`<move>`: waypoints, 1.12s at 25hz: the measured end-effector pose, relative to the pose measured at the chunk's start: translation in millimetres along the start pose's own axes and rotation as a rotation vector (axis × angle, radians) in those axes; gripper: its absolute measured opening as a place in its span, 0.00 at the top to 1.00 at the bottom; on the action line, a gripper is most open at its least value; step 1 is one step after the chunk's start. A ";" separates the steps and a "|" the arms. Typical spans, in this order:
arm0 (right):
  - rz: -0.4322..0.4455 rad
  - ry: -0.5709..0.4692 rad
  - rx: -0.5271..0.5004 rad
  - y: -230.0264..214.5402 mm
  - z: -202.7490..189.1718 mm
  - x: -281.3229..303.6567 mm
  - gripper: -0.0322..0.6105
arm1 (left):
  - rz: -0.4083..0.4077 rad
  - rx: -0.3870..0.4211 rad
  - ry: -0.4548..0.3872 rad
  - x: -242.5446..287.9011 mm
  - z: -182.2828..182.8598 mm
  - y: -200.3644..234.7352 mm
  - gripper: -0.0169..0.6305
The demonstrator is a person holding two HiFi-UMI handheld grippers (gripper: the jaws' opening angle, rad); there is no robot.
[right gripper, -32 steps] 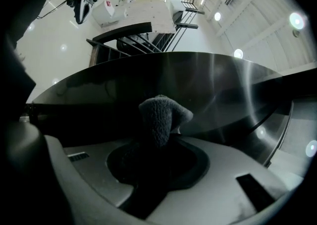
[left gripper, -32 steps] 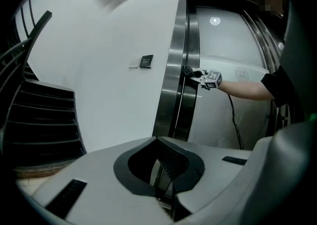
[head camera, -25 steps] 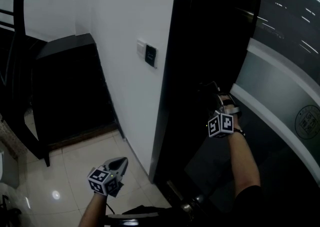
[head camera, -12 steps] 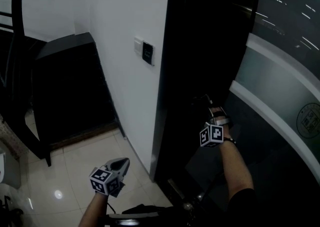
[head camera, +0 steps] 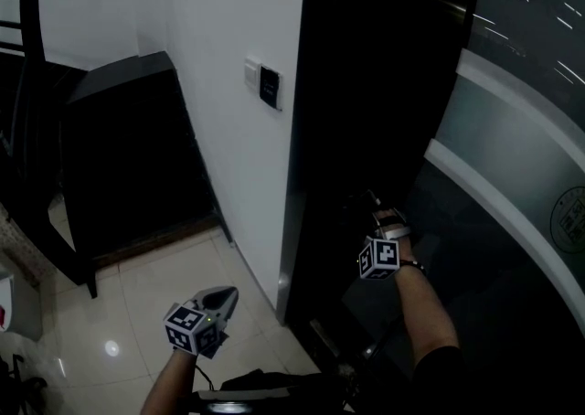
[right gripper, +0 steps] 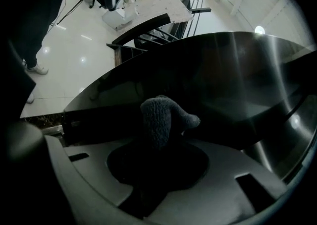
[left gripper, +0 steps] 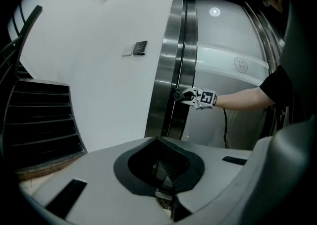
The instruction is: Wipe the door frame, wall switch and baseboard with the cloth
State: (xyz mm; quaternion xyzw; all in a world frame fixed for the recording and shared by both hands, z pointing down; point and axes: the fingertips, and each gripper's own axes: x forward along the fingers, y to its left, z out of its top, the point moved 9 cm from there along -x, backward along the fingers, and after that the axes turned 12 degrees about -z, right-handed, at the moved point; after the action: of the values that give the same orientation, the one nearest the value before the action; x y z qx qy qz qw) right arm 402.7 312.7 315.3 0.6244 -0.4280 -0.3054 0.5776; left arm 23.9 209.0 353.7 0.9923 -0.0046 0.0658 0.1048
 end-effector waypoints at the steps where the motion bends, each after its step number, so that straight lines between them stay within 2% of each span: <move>1: 0.017 0.007 0.004 5.3 0.0 0.0 0.81 | 0.002 -0.001 0.001 -0.7 0.2 -0.2 0.99; 5: 0.070 0.024 0.014 23.2 0.5 2.9 0.81 | 0.008 -0.007 0.005 -2.9 -1.8 -0.2 0.99; 17: 0.092 0.053 0.037 39.8 -1.3 8.2 0.81 | 0.023 -0.025 0.028 -11.7 -12.1 -0.4 0.99; 22: 0.146 0.067 0.006 53.1 0.8 6.9 0.81 | 0.012 -0.029 0.033 -7.9 -13.5 -0.3 0.99; 25: 0.069 0.022 0.056 36.3 -0.3 -4.5 0.81 | -0.002 -0.023 0.022 -5.4 -12.5 -0.9 0.99; 28: -0.111 -0.061 0.057 -26.2 4.2 -22.2 0.81 | -0.004 -0.008 0.002 -5.6 -8.2 5.0 0.99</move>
State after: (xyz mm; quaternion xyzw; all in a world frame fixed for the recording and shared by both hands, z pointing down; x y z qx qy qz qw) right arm 393.8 329.6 286.4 0.6539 -0.4186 -0.3434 0.5285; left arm 17.1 205.8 361.8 0.9918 -0.0027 0.0667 0.1088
